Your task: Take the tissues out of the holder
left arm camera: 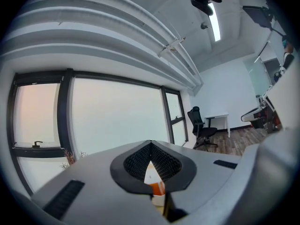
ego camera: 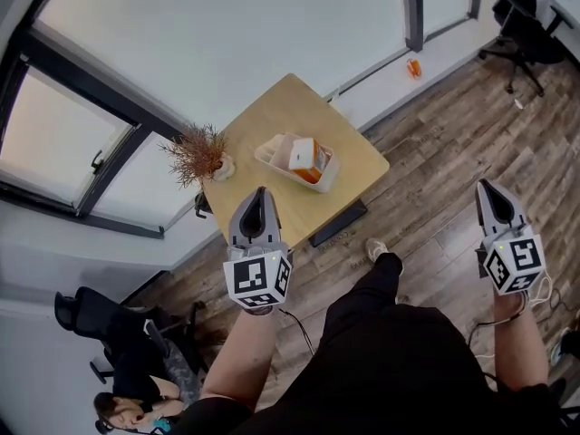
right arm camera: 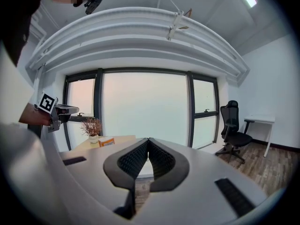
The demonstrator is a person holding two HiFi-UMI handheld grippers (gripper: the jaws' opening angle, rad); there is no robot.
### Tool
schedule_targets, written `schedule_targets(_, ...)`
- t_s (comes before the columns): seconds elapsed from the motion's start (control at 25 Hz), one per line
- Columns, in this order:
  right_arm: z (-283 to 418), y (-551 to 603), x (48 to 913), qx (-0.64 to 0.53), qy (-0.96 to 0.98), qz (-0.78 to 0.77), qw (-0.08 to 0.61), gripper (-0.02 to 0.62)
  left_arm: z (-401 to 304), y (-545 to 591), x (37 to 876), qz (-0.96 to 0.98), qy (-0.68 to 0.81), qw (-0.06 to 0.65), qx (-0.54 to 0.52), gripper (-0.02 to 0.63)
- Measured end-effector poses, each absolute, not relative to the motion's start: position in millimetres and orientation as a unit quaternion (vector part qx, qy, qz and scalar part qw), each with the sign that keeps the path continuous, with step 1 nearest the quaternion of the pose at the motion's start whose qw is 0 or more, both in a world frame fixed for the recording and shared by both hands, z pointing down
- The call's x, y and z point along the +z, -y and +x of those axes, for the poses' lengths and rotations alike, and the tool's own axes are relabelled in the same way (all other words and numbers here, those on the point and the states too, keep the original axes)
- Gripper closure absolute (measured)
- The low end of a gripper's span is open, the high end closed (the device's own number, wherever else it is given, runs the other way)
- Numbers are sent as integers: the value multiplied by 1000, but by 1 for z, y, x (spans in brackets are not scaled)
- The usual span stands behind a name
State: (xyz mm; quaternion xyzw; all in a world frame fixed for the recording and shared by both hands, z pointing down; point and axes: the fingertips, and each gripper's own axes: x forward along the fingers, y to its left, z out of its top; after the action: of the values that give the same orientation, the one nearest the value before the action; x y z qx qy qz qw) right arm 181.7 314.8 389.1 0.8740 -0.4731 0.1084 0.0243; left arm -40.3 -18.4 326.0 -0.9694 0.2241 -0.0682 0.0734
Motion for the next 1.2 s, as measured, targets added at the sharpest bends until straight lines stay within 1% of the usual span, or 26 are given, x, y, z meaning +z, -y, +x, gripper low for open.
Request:
schedule_targets(0.16, 212, -314, 397, 124, 458, 880, 23, 589, -5, 39, 331, -969, -228, 71, -67, 601)
schedule_targets(0.28, 229, -306, 393, 120, 463, 877, 31, 589, 24, 55, 328, -969, -227, 75, -64, 601)
schedule_targets(0.36, 246, -301, 391, 117, 463, 878, 25, 589, 44, 64, 329, -970, -225, 71, -64, 601)
schedule_targets(0.44, 262, -289, 392, 122, 462, 878, 16, 589, 59, 76, 328, -969, -228, 66, -62, 601)
schedule_targets(0.56, 283, -255, 391, 132, 475, 869, 27, 589, 73, 103, 326, -967, -241, 59, -60, 601)
schedule_targets(0.8, 324, -177, 374, 106, 510, 852, 60, 589, 82, 165, 342, -957, -276, 48, -72, 601)
schedule_targets(0.96, 339, -117, 372, 114, 545, 827, 77, 589, 83, 196, 353, -951, -298, 30, -75, 601)
schedule_targets(1.04, 336, -86, 373, 116, 566, 812, 83, 589, 80, 208, 351, -949, -306, 28, -69, 601)
schedule_targets(1.2, 308, -27, 378, 114, 628, 762, 107, 589, 59, 216, 343, -945, -322, 26, -53, 601)
